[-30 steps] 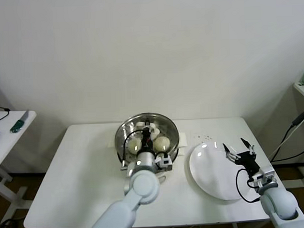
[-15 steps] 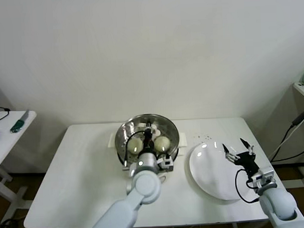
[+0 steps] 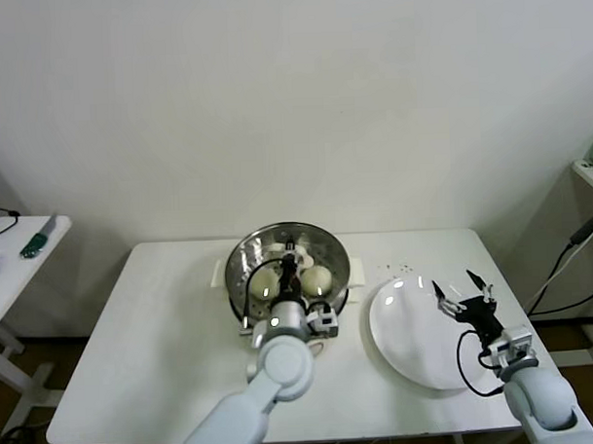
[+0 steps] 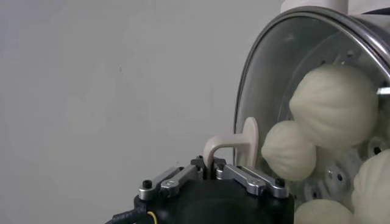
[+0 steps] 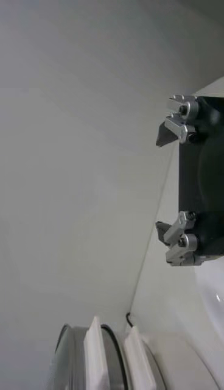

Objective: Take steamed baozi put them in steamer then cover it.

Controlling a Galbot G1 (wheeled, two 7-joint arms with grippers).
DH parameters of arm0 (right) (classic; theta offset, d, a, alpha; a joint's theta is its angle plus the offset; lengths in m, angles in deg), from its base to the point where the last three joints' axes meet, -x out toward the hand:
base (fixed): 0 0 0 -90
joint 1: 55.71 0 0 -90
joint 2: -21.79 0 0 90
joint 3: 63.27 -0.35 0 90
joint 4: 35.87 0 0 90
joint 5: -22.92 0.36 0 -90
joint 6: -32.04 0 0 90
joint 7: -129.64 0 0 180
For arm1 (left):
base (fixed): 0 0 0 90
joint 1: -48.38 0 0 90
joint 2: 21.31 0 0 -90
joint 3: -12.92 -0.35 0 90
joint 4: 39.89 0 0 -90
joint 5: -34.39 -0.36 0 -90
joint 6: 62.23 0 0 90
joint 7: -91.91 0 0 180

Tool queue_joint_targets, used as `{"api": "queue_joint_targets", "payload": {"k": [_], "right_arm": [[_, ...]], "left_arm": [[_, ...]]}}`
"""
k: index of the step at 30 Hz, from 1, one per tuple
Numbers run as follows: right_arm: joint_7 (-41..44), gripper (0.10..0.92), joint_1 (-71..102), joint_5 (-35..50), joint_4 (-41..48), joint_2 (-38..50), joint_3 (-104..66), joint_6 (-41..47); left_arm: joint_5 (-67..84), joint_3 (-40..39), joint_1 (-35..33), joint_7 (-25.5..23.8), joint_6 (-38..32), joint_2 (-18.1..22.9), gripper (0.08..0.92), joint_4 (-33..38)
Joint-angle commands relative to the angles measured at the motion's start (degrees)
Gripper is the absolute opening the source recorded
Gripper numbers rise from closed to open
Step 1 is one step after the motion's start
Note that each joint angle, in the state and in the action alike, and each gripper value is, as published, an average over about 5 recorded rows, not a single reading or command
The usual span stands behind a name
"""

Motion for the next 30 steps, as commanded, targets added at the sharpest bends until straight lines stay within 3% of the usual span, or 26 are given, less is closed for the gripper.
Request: {"api": "queue_joint_targets", "payload": {"k": [1, 5, 17, 25, 30], "right_arm": [[0.38, 0.823, 0.22, -0.17, -0.21, -0.18, -0.04, -0.12], [0.59, 0.823, 0.35, -0.31, -0.27, -0.29, -0.07, -0.1], [-1.13, 0.823, 0.54, 0.91, -1.88, -0.42, -0.04, 5.49], [-2.58, 0.823, 0.11, 1.21, -2.26, -0.45, -0.28, 6.39], [-3.13, 0.823, 0.13, 1.52, -2.76, -0.41, -0.32, 7.01]], "left_arm": [[1.62, 0.04, -0.28, 0.35, 2.8, -0.48, 0.153, 0.62], [2.12, 0.23, -0.46, 0.41, 2.8, -1.23, 0.198, 2.45], [4.08, 2.06, -5.47, 1.09, 2.8, -3.82, 0.538, 10.37], [8.2, 3.85, -9.15, 1.63, 2.8, -7.72, 0.768, 17.01], [12.62, 7.12, -13.62, 4.36, 2.73, -10.06, 0.82, 20.99]]}}
